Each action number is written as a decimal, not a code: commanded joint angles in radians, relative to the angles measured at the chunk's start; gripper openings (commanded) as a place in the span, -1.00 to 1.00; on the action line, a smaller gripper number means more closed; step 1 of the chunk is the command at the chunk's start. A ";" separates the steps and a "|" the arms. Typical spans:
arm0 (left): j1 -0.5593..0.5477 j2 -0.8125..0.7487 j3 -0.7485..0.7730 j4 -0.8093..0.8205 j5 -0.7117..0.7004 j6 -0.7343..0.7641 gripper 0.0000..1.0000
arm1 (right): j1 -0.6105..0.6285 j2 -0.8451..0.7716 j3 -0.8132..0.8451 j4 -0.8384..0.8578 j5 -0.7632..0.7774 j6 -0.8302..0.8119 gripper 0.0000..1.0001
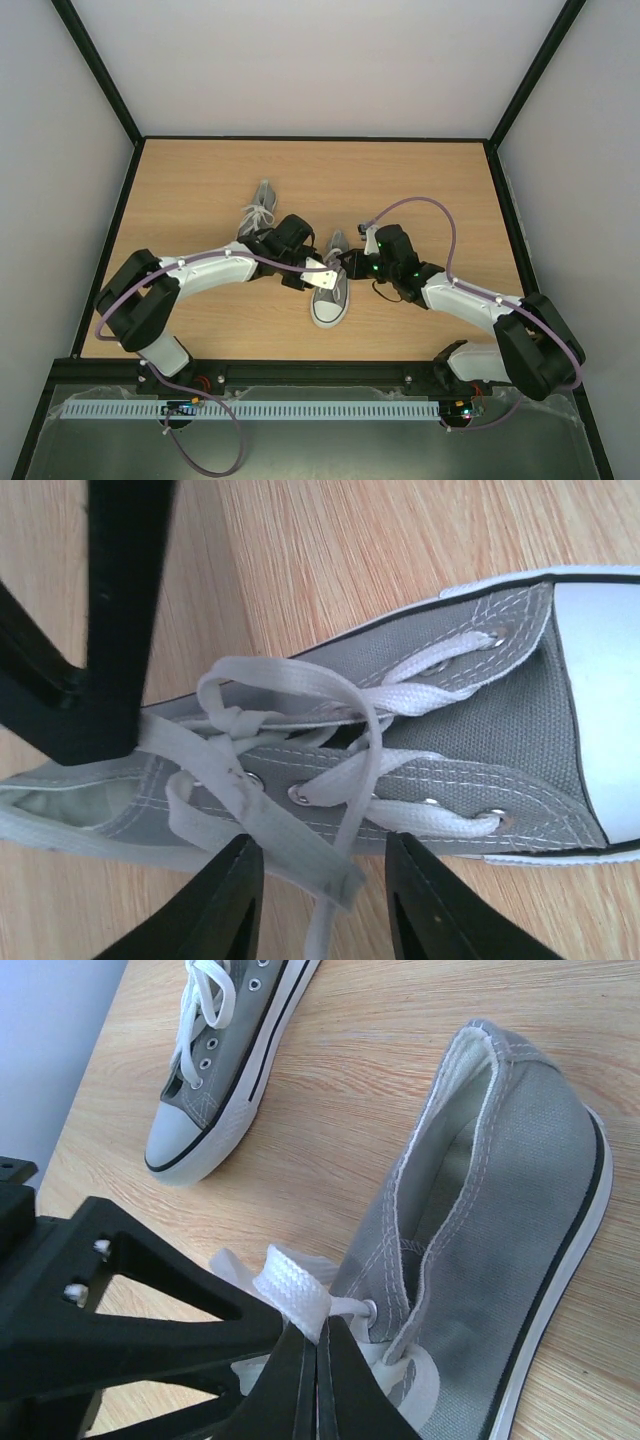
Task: Tie the shoes
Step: Cross the shoelace with the shoelace.
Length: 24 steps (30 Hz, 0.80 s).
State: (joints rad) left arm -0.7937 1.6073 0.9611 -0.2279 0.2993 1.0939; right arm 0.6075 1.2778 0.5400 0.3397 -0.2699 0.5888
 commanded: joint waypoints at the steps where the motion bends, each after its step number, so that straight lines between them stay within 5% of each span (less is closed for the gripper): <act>1: -0.005 0.011 -0.024 0.064 -0.004 0.008 -0.30 | -0.008 0.008 -0.001 -0.022 -0.014 0.009 -0.98; 5: -0.013 0.012 -0.042 0.086 -0.009 0.009 -0.33 | -0.011 0.016 0.001 -0.022 -0.023 0.009 -0.98; 11: -0.029 0.005 -0.037 0.103 -0.043 -0.045 -0.94 | -0.012 0.021 0.007 -0.057 -0.026 -0.002 -0.98; 24: -0.007 -0.048 0.082 -0.090 0.114 -0.218 -0.95 | -0.012 0.083 0.120 -0.324 -0.133 -0.206 -0.82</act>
State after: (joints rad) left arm -0.8116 1.5898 0.9974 -0.2424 0.3222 0.9348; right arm 0.6014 1.3388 0.6014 0.1444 -0.3359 0.4637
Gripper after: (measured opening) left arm 0.030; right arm 0.068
